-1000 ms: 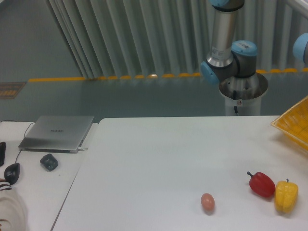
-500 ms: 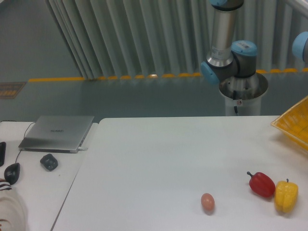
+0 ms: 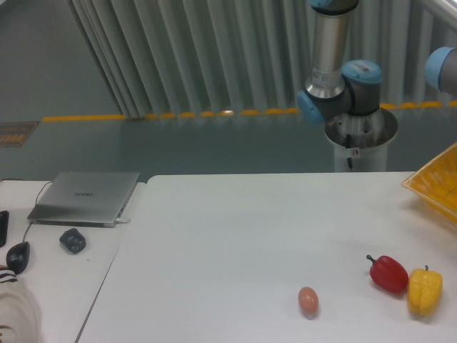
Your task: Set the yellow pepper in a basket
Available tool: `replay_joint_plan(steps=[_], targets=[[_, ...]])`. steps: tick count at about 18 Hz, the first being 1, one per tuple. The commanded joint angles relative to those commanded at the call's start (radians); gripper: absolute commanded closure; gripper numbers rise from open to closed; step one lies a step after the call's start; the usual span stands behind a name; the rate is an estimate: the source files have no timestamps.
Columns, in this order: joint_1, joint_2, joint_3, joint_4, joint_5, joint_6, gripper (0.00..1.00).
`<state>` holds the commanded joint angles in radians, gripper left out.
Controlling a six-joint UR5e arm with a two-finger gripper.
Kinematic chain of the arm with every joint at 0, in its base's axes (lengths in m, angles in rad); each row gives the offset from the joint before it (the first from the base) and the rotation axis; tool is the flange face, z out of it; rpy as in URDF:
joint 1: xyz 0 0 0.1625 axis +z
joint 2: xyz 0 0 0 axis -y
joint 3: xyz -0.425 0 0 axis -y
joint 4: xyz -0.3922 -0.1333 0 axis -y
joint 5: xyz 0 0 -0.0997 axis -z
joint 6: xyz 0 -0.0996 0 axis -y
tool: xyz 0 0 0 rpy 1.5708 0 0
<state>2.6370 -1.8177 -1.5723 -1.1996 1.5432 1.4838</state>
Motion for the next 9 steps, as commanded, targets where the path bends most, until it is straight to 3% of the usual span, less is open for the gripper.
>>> replay_joint_plan(steps=[7,9], targets=[[-0.02,-0.04,0.003,0.029,0.0,-0.218,0.0],[-0.043,-0.052,0.003,0.064,-0.003,-0.333,0.0]])
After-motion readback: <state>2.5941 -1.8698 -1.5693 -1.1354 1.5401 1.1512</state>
